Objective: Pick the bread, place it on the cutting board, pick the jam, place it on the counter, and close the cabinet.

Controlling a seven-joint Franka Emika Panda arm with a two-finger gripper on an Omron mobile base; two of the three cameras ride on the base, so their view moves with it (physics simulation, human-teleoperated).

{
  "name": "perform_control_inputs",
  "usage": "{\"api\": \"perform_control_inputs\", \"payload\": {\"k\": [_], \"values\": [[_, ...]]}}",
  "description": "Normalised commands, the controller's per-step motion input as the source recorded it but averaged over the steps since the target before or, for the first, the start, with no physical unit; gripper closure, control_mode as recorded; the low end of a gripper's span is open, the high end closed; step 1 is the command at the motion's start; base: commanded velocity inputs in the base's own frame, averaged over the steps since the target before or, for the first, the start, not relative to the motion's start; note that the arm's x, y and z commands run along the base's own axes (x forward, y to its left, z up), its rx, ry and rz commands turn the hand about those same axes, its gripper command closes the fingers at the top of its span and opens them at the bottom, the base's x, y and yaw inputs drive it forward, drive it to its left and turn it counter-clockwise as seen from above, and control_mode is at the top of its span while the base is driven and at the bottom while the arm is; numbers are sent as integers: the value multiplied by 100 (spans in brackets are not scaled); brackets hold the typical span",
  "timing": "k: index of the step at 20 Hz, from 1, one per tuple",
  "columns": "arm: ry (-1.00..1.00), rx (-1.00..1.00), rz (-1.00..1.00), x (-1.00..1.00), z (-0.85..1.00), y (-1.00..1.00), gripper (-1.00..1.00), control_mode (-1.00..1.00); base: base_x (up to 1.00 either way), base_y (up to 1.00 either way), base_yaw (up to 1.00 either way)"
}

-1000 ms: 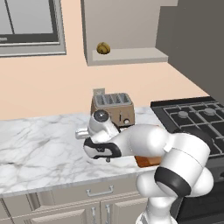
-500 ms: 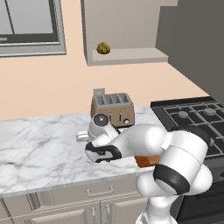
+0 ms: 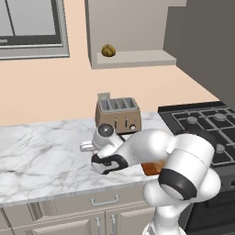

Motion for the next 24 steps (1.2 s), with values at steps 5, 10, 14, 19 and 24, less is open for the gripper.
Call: {"api": "perform_control_inputs", "payload": {"k": [5, 10, 14, 19, 24], "values": [[0, 0, 0, 2, -4, 1, 100, -100, 0, 0, 0], [0, 0, 0, 2, -10, 2, 100, -100, 0, 0, 0], [0, 0, 0, 1, -17, 2, 100, -100, 0, 0, 0], [-1, 0, 0, 0, -15, 1, 100, -100, 0, 0, 0], [-3, -1, 0, 0, -20, 2, 100, -100, 0, 0, 0]]}}
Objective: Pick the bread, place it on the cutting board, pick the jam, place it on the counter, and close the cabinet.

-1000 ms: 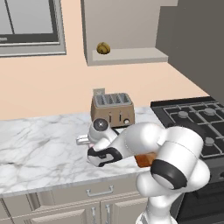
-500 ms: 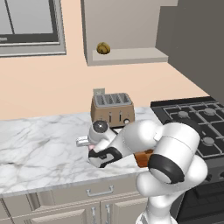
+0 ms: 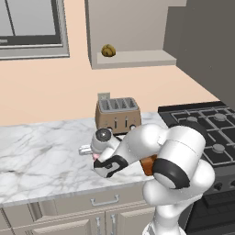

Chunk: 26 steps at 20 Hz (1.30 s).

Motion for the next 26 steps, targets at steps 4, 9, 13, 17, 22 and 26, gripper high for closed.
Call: {"api": "perform_control_inputs", "payload": {"k": [4, 9, 13, 17, 22, 26], "values": [[-3, 0, 0, 0, -18, 0, 100, -100, 0, 0, 0], [0, 0, 0, 0, 0, 0, 100, -100, 0, 0, 0], [0, 0, 0, 0, 0, 0, -100, -100, 0, 0, 0], [0, 0, 0, 0, 0, 0, -100, -100, 0, 0, 0], [0, 0, 0, 0, 0, 0, -100, -100, 0, 0, 0], [0, 0, 0, 0, 2, 0, -100, -100, 0, 0, 0]]}}
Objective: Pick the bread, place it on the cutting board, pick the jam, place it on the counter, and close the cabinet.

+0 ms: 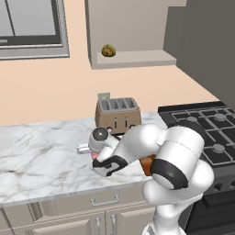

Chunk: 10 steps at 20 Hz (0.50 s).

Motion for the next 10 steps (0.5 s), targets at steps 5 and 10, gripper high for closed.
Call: {"api": "perform_control_inputs", "payload": {"k": [5, 10], "values": [[-3, 0, 6, -16, 18, 0, -100, -100, 0, 0, 0], [-4, 0, 5, -11, 34, -6, -100, -100, 0, 0, 0]]}}
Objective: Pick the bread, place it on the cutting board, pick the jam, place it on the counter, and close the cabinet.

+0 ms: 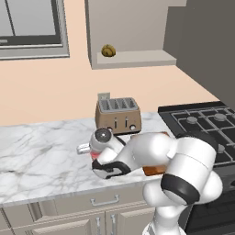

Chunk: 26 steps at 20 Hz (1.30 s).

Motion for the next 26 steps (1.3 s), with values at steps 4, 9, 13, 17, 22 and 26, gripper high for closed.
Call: {"api": "perform_control_inputs", "payload": {"k": [4, 9, 13, 17, 22, 26], "values": [[-10, 0, 2, -6, 42, -11, -100, -100, 0, 0, 0], [-6, 0, 0, -1, 36, -5, -100, -100, 0, 0, 0], [-3, 0, 0, -2, 42, -7, -100, -100, 0, 0, 0], [-4, 0, 0, -3, 38, -9, -100, -100, 0, 0, 0], [-2, 0, 1, -5, 40, -8, -100, -100, 0, 0, 0], [-1, 0, 2, -3, 35, -9, -100, -100, 0, 0, 0]]}}
